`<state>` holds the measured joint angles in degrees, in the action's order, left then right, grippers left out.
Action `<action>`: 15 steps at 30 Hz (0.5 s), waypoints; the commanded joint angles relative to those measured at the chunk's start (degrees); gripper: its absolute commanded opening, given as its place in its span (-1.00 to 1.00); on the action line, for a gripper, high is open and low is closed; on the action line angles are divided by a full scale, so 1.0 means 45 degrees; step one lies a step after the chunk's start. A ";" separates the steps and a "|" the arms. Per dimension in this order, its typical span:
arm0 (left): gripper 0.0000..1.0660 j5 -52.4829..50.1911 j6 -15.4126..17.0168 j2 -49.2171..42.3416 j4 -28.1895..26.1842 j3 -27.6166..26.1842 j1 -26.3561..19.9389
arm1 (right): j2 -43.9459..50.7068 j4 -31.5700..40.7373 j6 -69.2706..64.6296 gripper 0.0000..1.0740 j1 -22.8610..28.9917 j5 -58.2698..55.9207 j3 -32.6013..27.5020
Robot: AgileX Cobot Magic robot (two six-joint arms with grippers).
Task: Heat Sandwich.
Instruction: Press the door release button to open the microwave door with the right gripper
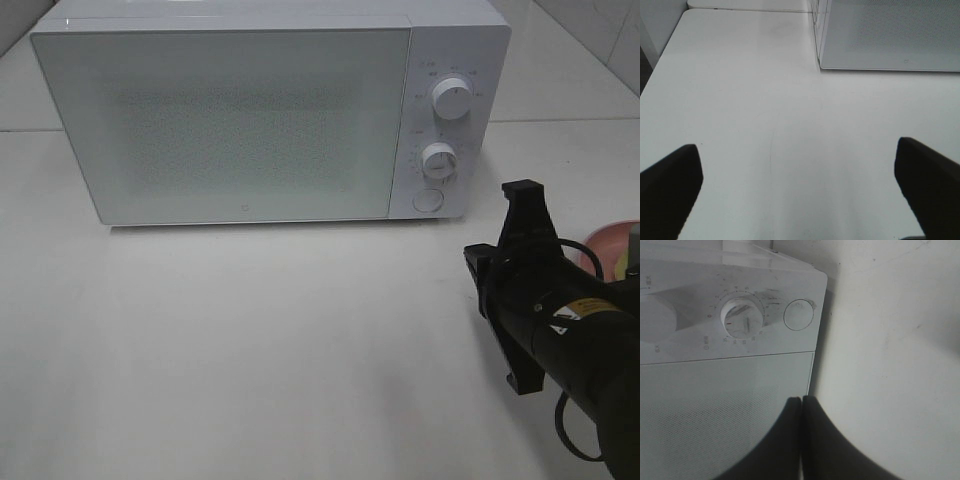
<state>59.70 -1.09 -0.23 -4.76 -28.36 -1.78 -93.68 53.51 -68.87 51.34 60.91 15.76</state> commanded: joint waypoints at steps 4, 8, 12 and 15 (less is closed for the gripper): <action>0.90 -0.0076 -0.0025 -0.0293 -0.0064 0.0013 -0.0038 | -0.0025 -0.0178 -0.0369 -0.99 -0.0013 0.0038 0.0102; 0.90 -0.0076 -0.0025 -0.0293 -0.0064 0.0013 -0.0038 | -0.0306 -0.0178 -0.0407 -0.99 -0.0013 0.0051 0.0306; 0.90 -0.0076 -0.0025 -0.0293 -0.0064 0.0013 -0.0038 | -0.0751 -0.0191 -0.0586 -0.99 -0.0013 0.0051 0.0586; 0.90 -0.0076 -0.0025 -0.0293 -0.0064 0.0013 -0.0038 | -0.1210 -0.0637 -0.0942 -0.99 -0.0369 -0.0013 0.0866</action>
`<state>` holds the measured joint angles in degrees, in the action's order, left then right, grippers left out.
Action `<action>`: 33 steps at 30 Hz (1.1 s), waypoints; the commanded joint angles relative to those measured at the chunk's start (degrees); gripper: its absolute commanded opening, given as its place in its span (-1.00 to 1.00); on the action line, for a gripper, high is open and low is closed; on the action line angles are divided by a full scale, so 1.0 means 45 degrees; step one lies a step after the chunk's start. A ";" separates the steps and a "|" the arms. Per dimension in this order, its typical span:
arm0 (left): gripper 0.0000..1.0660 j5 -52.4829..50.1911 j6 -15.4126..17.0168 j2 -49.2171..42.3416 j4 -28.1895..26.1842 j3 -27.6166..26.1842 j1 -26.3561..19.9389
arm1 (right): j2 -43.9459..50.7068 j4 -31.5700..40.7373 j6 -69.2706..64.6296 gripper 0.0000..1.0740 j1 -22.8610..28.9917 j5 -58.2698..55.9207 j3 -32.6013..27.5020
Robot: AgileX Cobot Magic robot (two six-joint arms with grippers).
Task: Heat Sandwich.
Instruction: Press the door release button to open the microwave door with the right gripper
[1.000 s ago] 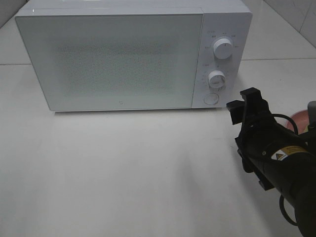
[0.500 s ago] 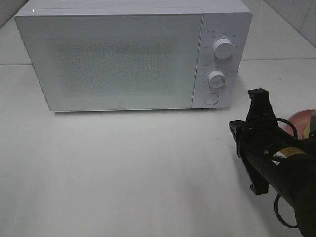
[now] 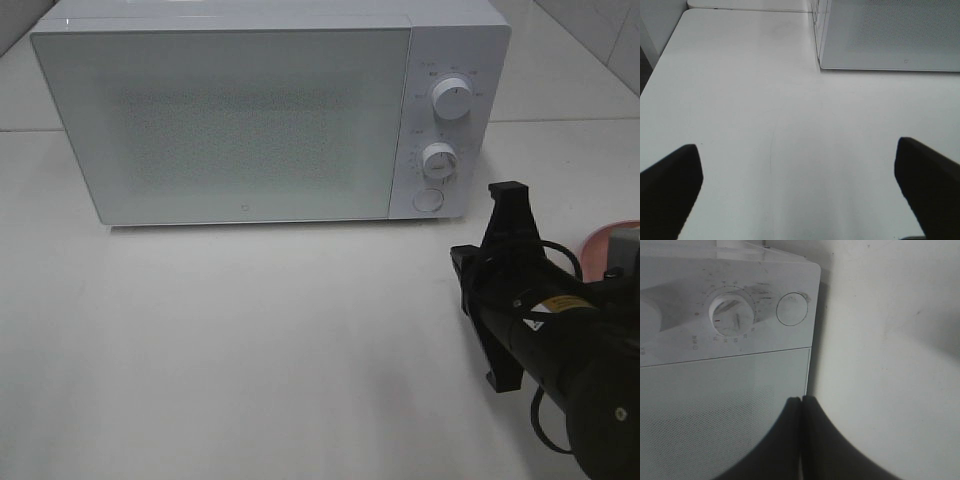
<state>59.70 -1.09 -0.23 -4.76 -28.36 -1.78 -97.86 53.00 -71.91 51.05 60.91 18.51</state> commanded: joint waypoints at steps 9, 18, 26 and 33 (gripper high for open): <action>0.90 -0.0076 -0.0025 -0.0293 -0.0064 0.0013 -0.0038 | -0.1146 -0.2941 -0.0611 -0.99 -0.2190 -0.1019 0.1528; 0.90 -0.0076 -0.0025 -0.0293 -0.0064 0.0013 -0.0038 | -0.2177 -0.4851 -0.0598 -1.00 -0.4214 -0.2546 0.3132; 0.90 -0.0076 -0.0025 -0.0293 -0.0064 0.0013 -0.0038 | -0.2814 -0.5106 -0.0598 -1.00 -0.5106 -0.3069 0.4138; 0.90 -0.0076 -0.0025 -0.0293 -0.0064 0.0013 -0.0038 | -0.3629 -0.5513 -0.0738 -1.00 -0.5577 -0.3718 0.5093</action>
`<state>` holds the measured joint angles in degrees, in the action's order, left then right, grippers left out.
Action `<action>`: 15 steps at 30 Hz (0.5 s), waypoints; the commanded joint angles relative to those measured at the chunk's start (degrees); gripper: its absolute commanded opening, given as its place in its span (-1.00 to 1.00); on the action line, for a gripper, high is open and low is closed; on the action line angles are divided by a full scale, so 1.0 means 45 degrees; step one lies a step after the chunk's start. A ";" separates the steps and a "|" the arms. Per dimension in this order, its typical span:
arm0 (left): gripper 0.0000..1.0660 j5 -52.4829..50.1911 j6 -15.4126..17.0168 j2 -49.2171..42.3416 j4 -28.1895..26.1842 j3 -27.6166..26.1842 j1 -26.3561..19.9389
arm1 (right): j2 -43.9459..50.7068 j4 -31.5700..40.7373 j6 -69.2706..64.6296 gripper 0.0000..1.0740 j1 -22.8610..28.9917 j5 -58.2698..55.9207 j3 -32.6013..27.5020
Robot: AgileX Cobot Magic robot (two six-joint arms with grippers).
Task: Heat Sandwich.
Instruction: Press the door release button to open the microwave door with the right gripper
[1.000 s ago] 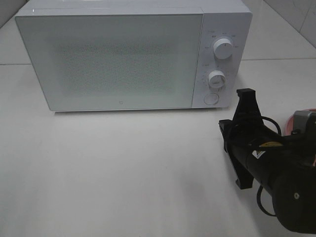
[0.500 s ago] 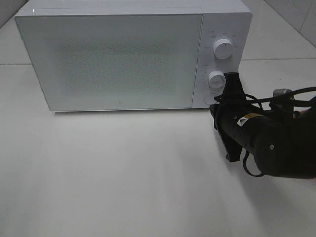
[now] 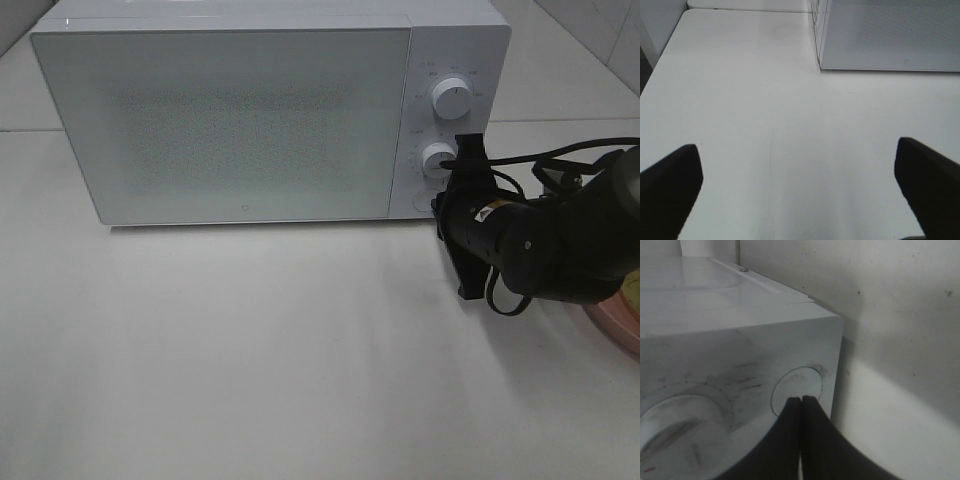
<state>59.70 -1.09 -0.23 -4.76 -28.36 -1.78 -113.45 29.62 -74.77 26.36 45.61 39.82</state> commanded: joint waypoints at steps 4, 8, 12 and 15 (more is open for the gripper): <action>0.90 -0.0076 -0.0025 -0.0293 -0.0064 0.0013 -0.0038 | -0.0471 -0.0331 -0.0102 -1.00 -0.0089 -0.0357 0.0726; 0.90 -0.0076 -0.0025 -0.0293 -0.0064 0.0013 -0.0038 | -0.0840 -0.0293 -0.0102 -0.99 -0.0242 -0.0267 0.1095; 0.90 -0.0076 -0.0025 -0.0293 -0.0064 0.0013 -0.0038 | -0.1095 -0.0229 -0.0038 -0.99 -0.0395 -0.0166 0.1362; 0.90 -0.0076 -0.0025 -0.0293 -0.0064 0.0013 -0.0038 | -0.1159 -0.0229 0.0000 -0.99 -0.0522 0.0140 0.1451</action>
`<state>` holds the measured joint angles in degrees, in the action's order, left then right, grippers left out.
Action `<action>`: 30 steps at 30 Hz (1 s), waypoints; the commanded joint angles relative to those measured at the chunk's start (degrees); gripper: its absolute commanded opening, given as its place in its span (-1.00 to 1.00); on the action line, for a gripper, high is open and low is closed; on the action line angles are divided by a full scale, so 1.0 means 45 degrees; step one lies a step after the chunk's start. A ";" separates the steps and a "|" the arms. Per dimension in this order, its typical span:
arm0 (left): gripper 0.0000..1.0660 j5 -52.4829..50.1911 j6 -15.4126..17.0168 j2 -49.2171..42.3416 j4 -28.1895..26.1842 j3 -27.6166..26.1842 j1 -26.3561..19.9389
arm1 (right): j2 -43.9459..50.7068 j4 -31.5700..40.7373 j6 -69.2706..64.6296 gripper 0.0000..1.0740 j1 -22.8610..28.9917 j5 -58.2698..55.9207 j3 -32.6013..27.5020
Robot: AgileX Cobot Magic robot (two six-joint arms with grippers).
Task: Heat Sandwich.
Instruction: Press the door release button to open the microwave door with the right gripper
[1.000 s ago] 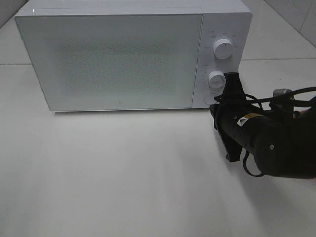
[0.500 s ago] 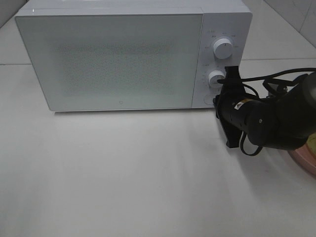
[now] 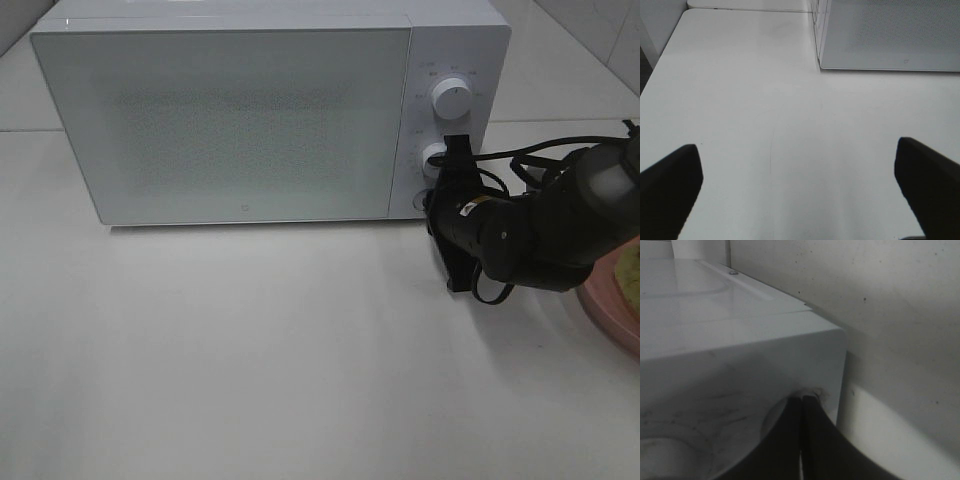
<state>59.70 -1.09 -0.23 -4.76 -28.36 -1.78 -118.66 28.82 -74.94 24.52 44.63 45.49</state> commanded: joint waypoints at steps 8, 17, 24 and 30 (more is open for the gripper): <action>0.90 -0.0076 -0.0025 -0.0293 -0.0064 0.0013 -0.0038 | 0.0229 -0.0344 -0.0140 -0.99 -0.0102 0.1464 0.0191; 0.90 -0.0076 -0.0025 -0.0293 -0.0064 0.0013 -0.0038 | 0.0293 -0.0369 -0.1120 -0.99 -0.0102 0.2419 0.0204; 0.90 -0.0076 -0.0025 -0.0293 -0.0064 0.0013 -0.0038 | 0.0089 -0.0255 -0.1146 -1.00 -0.0102 0.4023 0.0777; 0.90 -0.0076 -0.0025 -0.0293 -0.0064 0.0013 -0.0038 | -0.0420 -0.0242 -0.1439 -0.99 -0.0102 0.4444 0.1388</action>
<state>59.70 -1.09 -0.23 -4.76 -28.36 -1.78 -120.78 28.93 -81.30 25.27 50.25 46.98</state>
